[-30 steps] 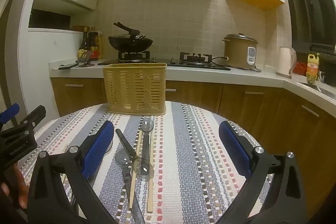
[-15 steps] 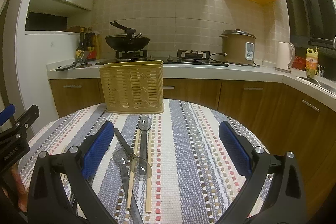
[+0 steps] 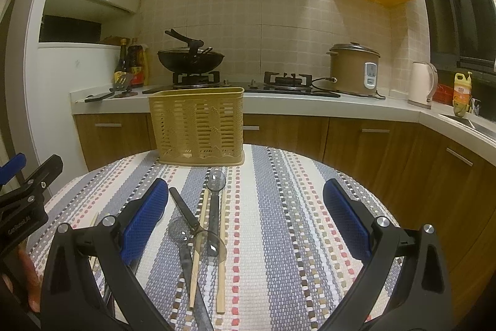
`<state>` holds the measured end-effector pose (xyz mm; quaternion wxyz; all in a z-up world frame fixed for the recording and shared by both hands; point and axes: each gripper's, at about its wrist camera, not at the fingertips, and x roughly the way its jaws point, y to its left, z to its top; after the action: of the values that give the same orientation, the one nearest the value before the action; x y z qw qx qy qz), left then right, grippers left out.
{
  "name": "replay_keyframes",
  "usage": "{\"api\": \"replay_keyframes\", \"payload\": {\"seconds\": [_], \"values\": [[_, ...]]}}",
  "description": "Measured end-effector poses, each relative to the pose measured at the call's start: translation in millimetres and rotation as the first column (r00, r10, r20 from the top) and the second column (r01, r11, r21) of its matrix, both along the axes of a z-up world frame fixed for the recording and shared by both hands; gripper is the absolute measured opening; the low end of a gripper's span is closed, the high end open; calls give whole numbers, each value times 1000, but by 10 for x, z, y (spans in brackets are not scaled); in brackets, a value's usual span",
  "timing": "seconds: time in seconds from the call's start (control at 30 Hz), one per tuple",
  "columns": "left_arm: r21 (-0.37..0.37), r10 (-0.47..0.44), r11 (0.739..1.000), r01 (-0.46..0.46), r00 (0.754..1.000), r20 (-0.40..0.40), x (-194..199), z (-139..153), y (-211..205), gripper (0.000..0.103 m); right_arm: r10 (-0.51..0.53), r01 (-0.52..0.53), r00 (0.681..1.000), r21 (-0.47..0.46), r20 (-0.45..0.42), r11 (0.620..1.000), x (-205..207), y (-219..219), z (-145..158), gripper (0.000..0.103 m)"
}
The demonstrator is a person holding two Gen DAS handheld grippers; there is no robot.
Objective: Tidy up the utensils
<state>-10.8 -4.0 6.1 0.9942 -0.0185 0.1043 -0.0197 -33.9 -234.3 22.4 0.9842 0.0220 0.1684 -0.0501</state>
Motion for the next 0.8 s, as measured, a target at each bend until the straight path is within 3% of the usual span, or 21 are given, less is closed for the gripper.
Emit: {"api": "replay_keyframes", "payload": {"seconds": [0.8], "values": [[-5, 1, 1000, -1, 1000, 0, 19, -60, 18, 95, 7, -7, 1000, -12, -5, 1000, 4, 37, -7, 95]]}}
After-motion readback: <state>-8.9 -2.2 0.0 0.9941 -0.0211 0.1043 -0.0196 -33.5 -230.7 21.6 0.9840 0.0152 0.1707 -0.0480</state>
